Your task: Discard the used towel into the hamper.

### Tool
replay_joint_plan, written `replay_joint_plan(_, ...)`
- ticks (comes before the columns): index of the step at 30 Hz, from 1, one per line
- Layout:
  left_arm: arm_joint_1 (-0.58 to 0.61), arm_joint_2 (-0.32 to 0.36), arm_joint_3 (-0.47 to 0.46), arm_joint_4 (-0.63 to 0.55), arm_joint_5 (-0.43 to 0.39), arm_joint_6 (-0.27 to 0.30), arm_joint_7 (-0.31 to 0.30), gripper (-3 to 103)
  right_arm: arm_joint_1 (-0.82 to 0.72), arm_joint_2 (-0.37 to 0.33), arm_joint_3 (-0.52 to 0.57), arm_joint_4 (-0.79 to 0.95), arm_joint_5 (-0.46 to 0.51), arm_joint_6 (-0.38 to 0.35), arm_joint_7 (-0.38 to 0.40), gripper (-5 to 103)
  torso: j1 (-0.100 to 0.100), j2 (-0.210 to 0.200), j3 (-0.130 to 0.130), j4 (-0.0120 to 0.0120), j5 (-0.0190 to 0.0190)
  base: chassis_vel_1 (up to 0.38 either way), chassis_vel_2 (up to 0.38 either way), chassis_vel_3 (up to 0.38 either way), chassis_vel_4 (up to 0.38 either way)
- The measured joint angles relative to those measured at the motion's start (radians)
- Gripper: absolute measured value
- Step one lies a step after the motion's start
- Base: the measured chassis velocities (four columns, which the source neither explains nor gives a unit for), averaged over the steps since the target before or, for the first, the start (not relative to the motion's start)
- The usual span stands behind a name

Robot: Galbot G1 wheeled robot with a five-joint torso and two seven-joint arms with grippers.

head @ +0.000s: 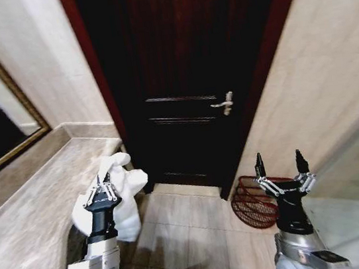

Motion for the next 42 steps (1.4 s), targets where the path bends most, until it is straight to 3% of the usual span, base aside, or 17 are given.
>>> replay_joint_plan(42, -0.076, 0.012, 0.009, 0.111, -0.044, 0.032, -0.022, 1, -0.018, 0.024, 0.005, -0.076, -0.015, 0.034, 0.012, 100, 0.000, 0.000, 0.000, -0.0003, 0.0001, -0.125, -0.127, -0.124, -0.123)
